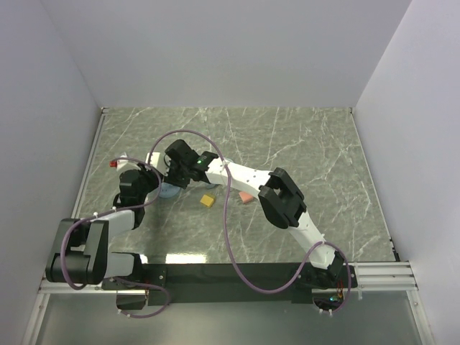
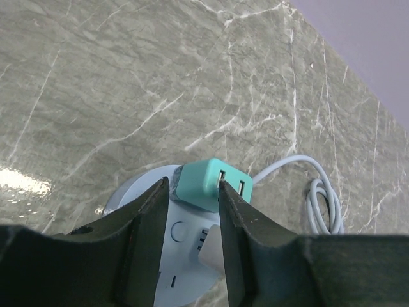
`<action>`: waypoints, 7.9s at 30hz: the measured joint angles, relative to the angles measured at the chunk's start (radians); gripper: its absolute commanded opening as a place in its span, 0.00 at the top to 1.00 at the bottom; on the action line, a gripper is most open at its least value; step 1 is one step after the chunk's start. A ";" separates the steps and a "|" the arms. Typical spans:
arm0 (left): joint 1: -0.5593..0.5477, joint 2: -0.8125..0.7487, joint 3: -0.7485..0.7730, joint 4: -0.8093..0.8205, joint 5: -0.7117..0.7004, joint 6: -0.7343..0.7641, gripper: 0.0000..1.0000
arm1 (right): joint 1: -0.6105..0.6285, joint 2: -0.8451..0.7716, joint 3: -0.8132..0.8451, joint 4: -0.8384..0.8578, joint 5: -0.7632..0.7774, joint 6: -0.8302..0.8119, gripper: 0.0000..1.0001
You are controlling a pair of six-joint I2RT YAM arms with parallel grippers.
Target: Insert the plug
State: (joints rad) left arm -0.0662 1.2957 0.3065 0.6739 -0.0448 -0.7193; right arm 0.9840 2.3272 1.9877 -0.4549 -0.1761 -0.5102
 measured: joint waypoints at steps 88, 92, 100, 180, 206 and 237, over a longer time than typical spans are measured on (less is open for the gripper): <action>-0.252 0.013 -0.042 -0.123 -0.253 -0.119 0.62 | -0.013 -0.144 -0.175 -0.076 0.145 0.083 1.00; -0.252 0.038 -0.024 -0.125 -0.269 -0.132 0.64 | -0.013 -0.139 -0.166 -0.085 0.144 0.087 1.00; -0.253 0.107 0.028 -0.101 -0.264 -0.118 0.71 | -0.013 -0.084 -0.055 -0.183 0.149 0.099 1.00; -0.296 0.338 0.215 -0.002 -0.348 0.044 1.00 | -0.057 0.033 0.049 -0.217 0.127 0.224 1.00; -0.296 0.338 0.215 -0.004 -0.351 0.048 0.99 | -0.057 -0.003 -0.079 -0.062 0.116 0.266 1.00; -0.312 0.433 0.236 0.109 -0.510 0.046 1.00 | -0.058 -0.063 -0.329 0.309 0.148 0.418 1.00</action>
State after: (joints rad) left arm -0.3782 1.7287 0.5426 0.7830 -0.5552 -0.6735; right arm 0.9257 2.2639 1.6585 -0.1459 -0.0280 -0.0925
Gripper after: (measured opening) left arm 0.012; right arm 0.410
